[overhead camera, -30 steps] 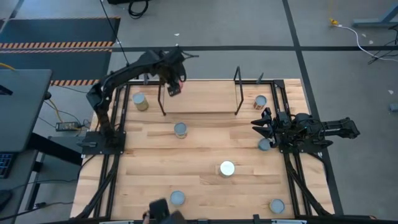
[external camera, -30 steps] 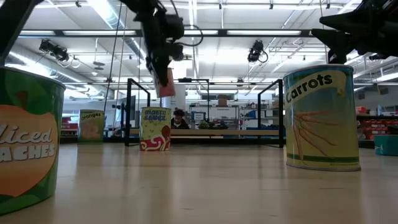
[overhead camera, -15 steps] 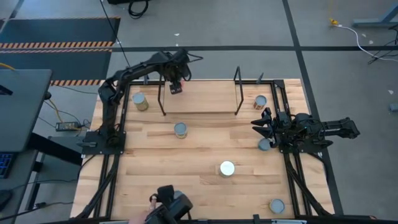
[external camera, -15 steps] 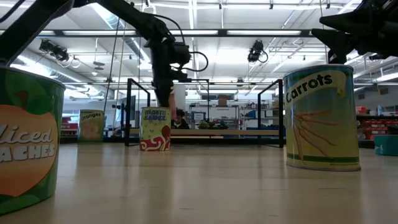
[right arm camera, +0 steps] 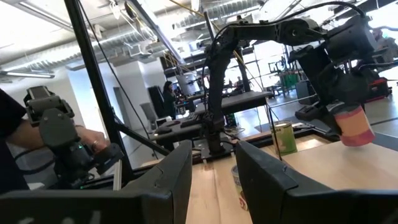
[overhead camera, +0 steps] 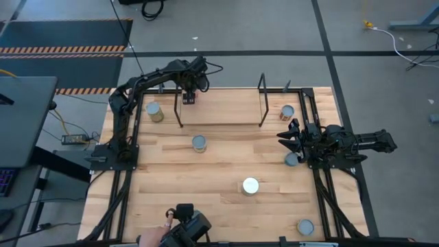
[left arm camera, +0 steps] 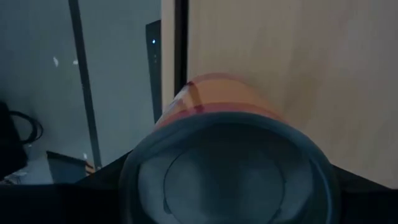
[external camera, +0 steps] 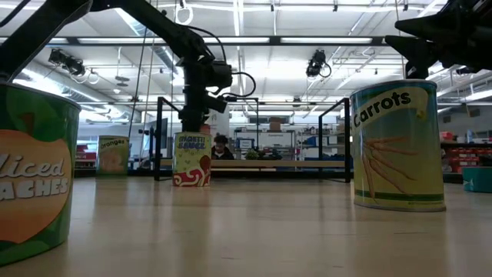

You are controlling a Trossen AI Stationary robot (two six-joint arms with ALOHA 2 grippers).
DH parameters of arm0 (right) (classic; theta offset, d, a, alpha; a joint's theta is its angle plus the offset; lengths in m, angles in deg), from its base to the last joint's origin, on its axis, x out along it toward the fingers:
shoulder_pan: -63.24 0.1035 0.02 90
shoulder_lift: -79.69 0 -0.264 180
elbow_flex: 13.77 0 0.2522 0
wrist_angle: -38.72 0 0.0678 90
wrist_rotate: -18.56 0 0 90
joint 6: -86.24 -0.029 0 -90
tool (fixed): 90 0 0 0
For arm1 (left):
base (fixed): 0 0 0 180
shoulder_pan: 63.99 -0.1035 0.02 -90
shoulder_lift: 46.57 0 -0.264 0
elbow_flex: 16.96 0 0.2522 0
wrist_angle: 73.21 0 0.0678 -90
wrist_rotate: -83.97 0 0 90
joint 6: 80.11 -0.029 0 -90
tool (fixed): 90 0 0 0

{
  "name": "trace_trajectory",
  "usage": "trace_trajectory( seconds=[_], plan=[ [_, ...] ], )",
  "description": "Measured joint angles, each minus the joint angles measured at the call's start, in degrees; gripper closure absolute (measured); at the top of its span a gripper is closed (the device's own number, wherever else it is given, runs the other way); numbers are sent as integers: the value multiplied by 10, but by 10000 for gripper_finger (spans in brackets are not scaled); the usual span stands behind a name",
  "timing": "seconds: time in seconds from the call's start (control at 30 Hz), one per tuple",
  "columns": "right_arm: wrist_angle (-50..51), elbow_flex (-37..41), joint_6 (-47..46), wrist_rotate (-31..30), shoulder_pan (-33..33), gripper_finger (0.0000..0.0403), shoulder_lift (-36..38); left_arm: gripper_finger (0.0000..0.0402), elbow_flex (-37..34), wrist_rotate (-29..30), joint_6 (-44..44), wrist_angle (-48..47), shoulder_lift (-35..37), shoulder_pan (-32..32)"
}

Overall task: Pick and place cans onto a shelf
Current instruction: Put the canned mixed fruit on the shelf

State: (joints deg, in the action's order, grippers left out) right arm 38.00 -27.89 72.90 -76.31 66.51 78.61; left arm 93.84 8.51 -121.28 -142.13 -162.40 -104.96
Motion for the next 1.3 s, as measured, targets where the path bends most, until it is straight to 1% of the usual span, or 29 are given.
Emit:
trace_trajectory(
  seconds=[0.1,0.2,0.3,0.37,0.57,0.67,0.73,0.9,1.03,1.2,1.3],
  plan=[
    [0,0,0,0,0,270,0,123,0,-9,0,1,0,3],
    [0,0,0,0,0,270,0,122,0,-37,3,1,0,4],
    [0,0,0,0,0,270,0,118,0,-43,11,-1,0,4],
    [0,0,0,0,0,270,0,109,0,-43,21,-3,0,6],
    [0,0,0,0,0,270,0,65,0,-42,32,7,0,8],
    [0,0,0,0,0,270,0,53,0,-21,33,10,0,11],
    [0,0,0,0,0,270,0,51,0,-5,33,6,0,11],
    [0,0,0,0,0,270,0,50,0,1,59,-3,0,13],
    [0,0,0,0,0,270,0,49,2,5,60,-4,0,18],
    [0,0,0,0,0,270,0,49,23,7,61,-4,0,27],
    [0,0,0,1,0,270,0,49,46,11,76,-15,0,27]
  ],
)
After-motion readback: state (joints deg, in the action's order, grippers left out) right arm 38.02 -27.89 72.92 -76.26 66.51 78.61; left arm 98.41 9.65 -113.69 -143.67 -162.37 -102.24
